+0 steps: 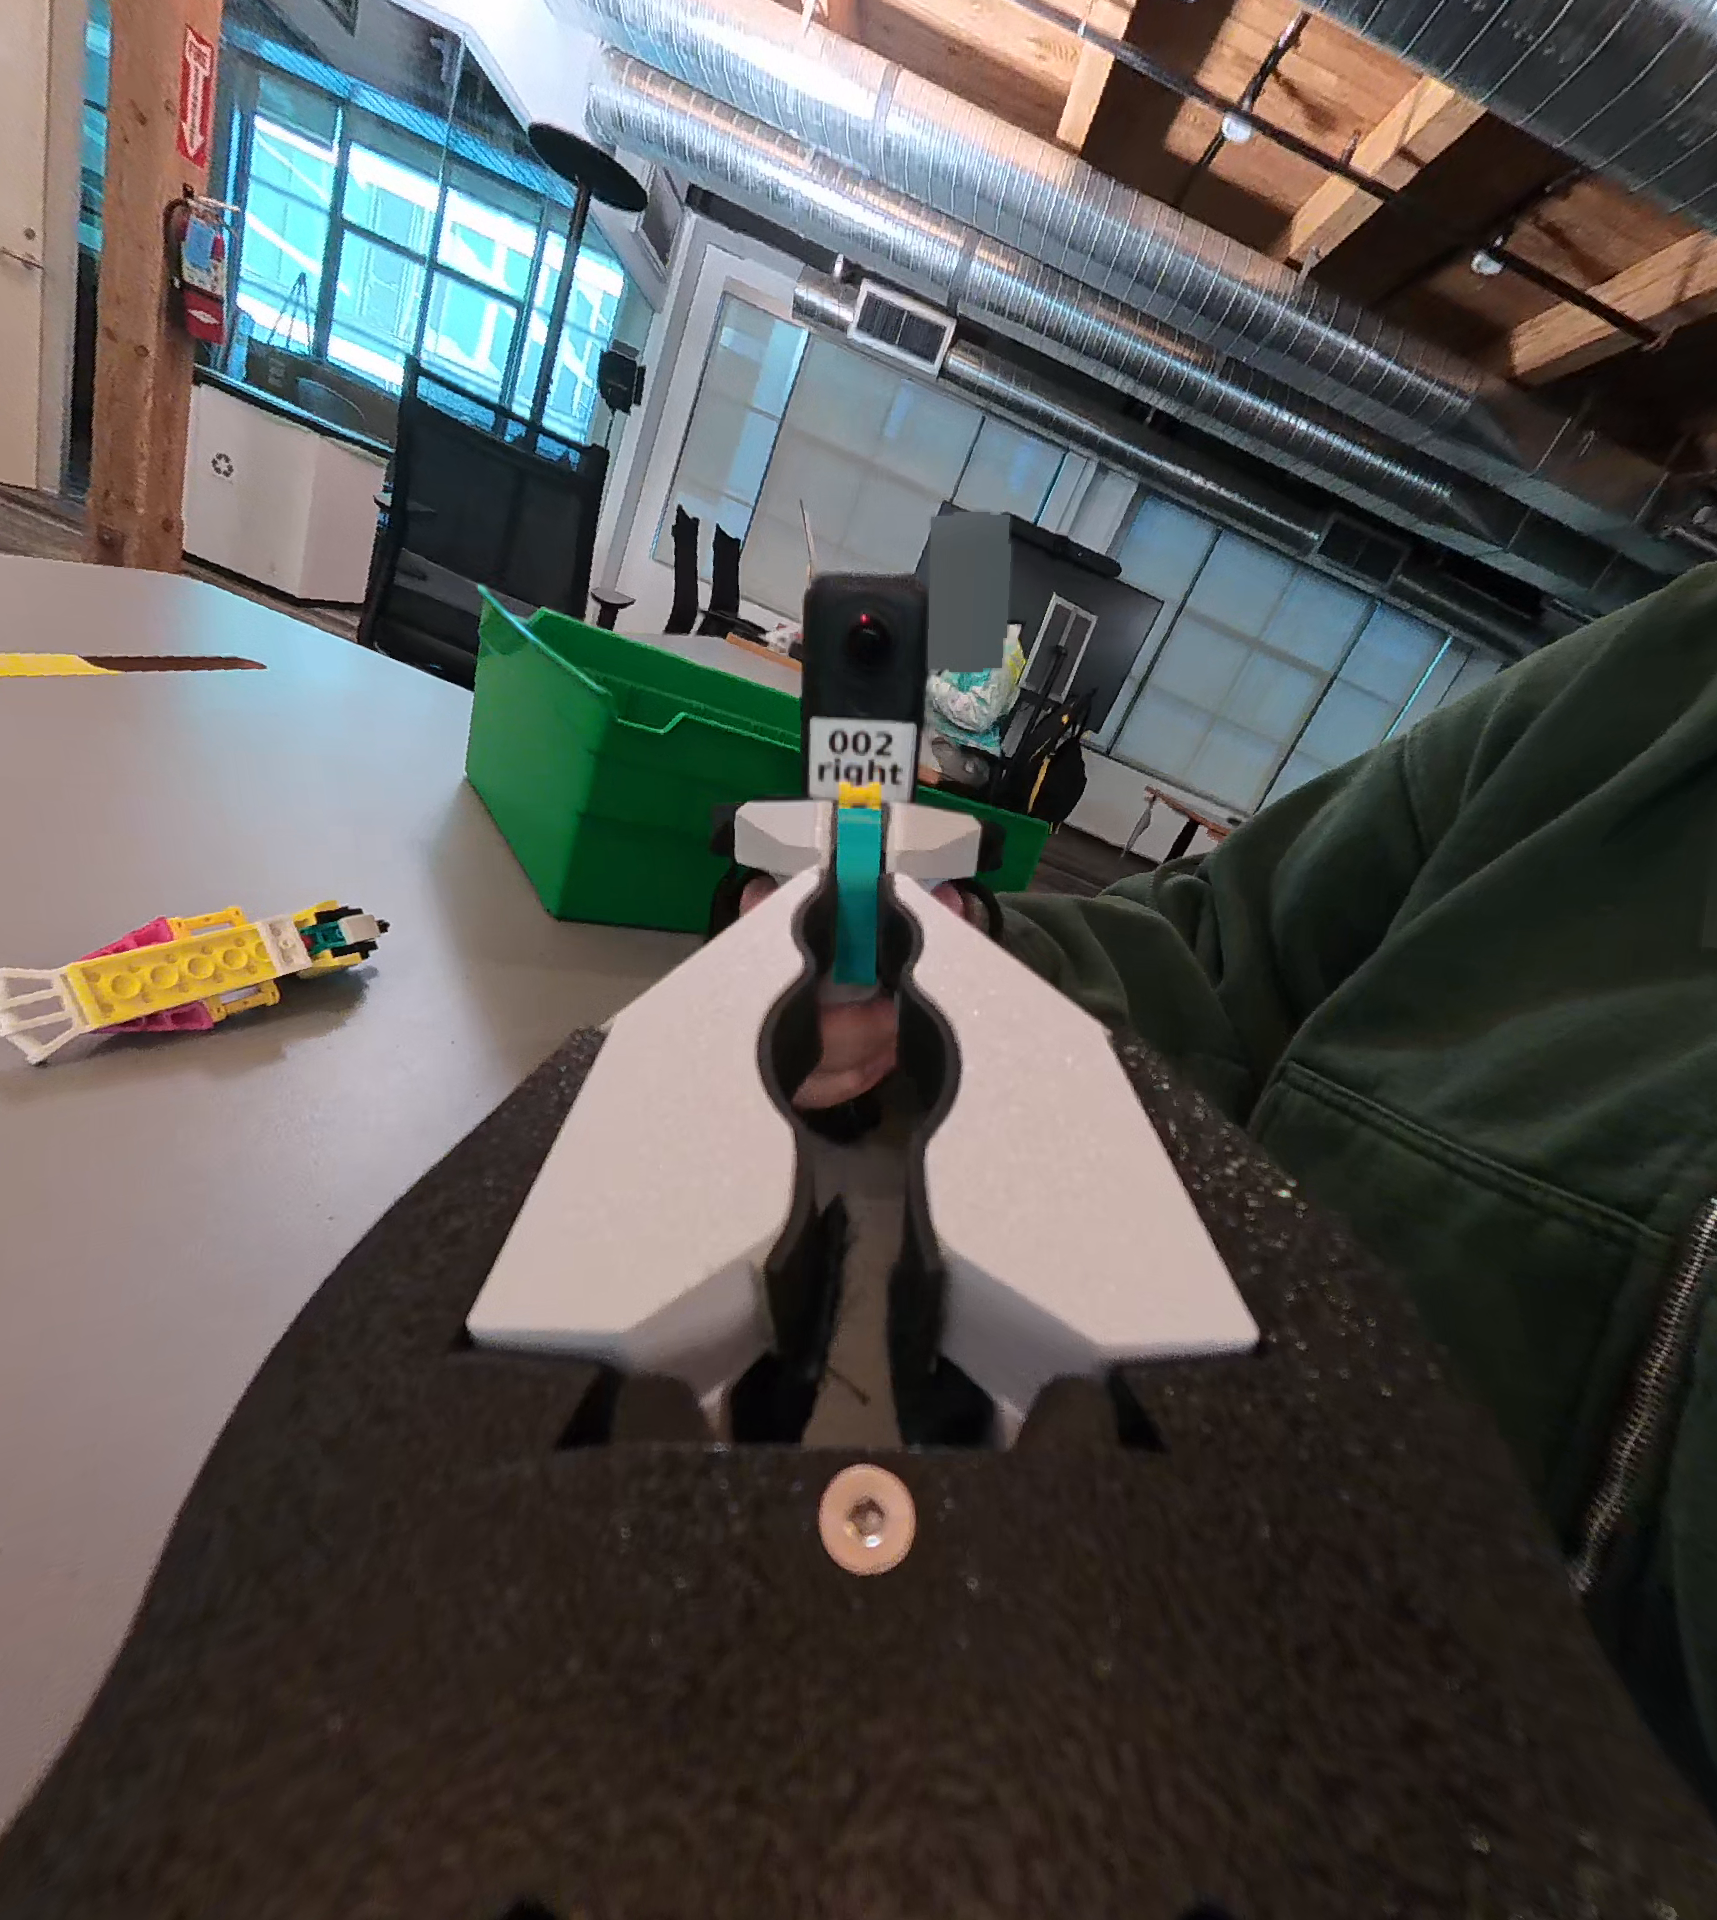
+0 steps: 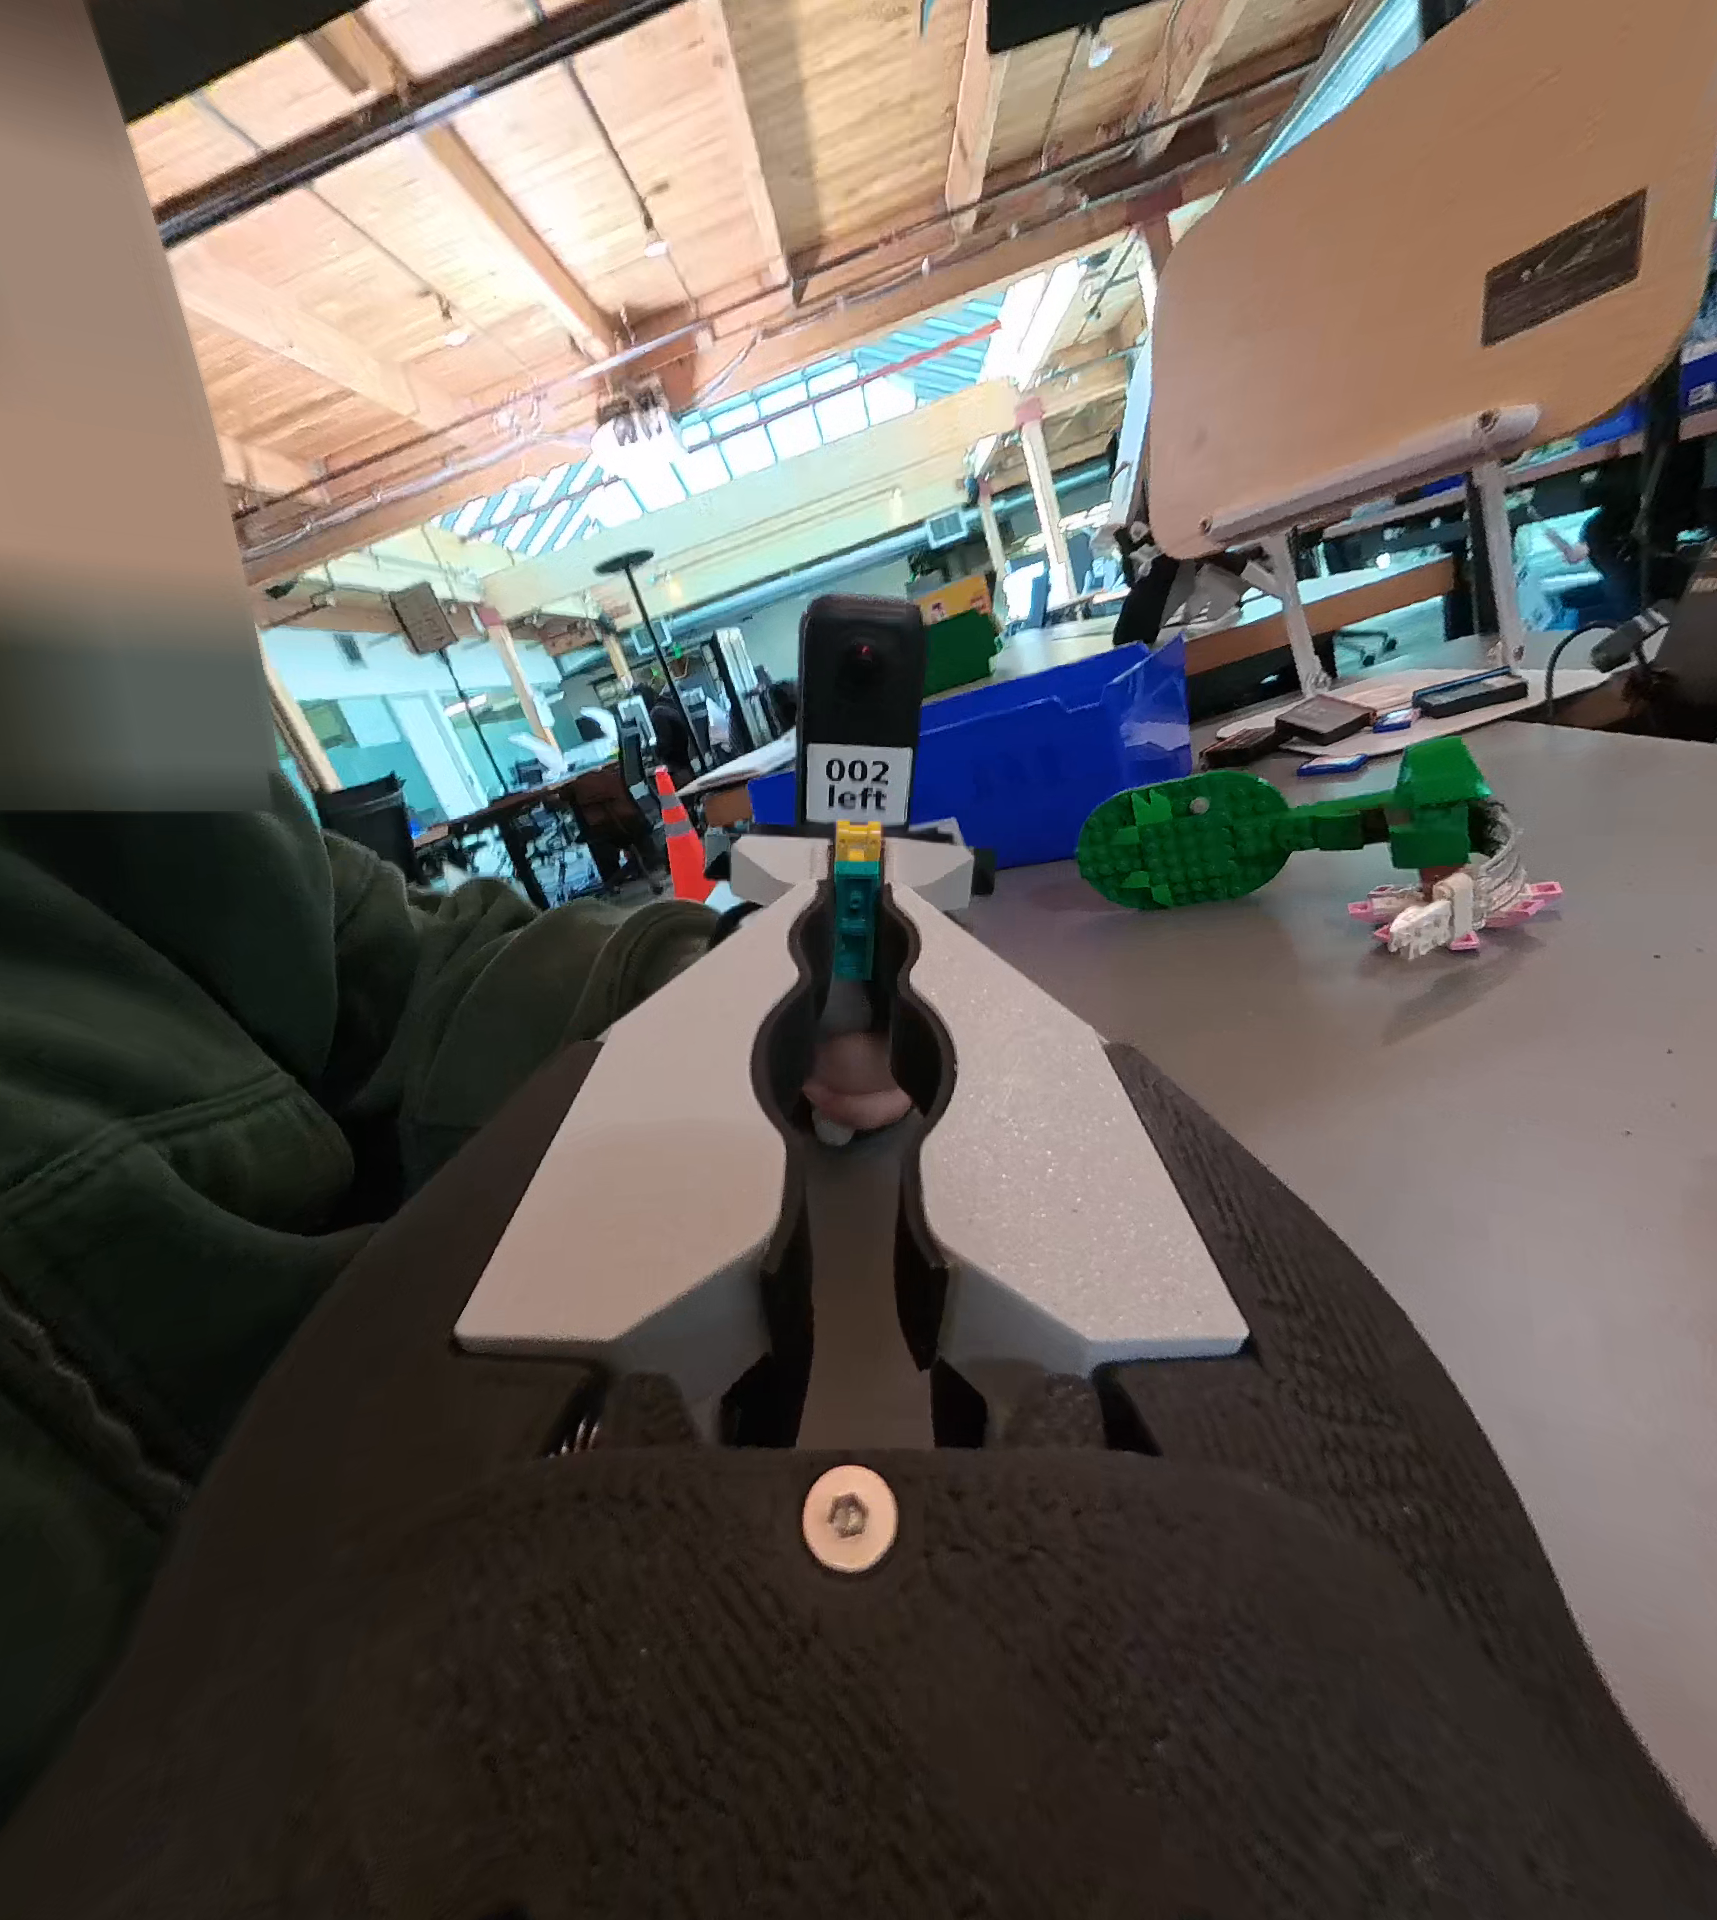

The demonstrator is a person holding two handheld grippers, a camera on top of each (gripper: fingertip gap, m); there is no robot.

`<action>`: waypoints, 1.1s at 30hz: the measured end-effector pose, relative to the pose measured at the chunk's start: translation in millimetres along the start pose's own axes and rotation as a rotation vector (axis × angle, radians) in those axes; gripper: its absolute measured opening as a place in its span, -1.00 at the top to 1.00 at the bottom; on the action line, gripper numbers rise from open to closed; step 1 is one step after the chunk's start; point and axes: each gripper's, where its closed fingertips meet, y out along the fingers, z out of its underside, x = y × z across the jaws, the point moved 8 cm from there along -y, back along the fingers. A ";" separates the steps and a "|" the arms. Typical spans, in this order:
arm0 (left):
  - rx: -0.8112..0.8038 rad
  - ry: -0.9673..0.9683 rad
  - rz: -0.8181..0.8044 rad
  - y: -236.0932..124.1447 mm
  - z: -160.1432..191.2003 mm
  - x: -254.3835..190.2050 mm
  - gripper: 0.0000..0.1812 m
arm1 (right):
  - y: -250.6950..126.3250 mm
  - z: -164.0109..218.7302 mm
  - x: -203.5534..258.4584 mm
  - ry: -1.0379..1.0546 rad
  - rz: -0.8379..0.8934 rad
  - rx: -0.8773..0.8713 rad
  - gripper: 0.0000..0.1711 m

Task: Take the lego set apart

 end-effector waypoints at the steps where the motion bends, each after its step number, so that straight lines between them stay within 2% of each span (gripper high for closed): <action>1: 0.026 0.013 0.006 -0.4 0.4 -1.3 0.94 | -0.4 -0.1 0.7 -0.011 -0.010 0.026 0.94; 3: 0.093 0.049 0.040 -1.5 0.5 -5.4 0.86 | -1.0 -0.3 4.1 -0.077 -0.022 0.096 0.94; 6: 0.205 0.178 0.026 -0.7 3.7 -11.0 0.88 | -2.8 0.1 10.1 -0.193 -0.037 0.205 0.95; 11: 0.283 0.258 0.018 1.8 10.7 -14.5 0.93 | -6.6 3.0 15.6 -0.292 -0.065 0.330 0.95; 13: 0.301 0.263 0.036 3.5 11.2 -16.7 0.84 | -7.9 1.9 18.1 -0.358 -0.049 0.366 0.95; 16: 0.320 0.319 0.029 4.3 13.1 -19.2 0.82 | -8.3 2.4 21.7 -0.440 -0.033 0.414 0.94; 25: 0.329 0.413 0.011 4.4 12.5 -22.9 0.91 | -7.7 5.9 27.4 -0.557 -0.023 0.476 0.94; 33: 0.329 0.470 -0.006 3.7 10.9 -25.2 0.91 | -10.8 5.0 26.6 -0.602 0.007 0.495 0.94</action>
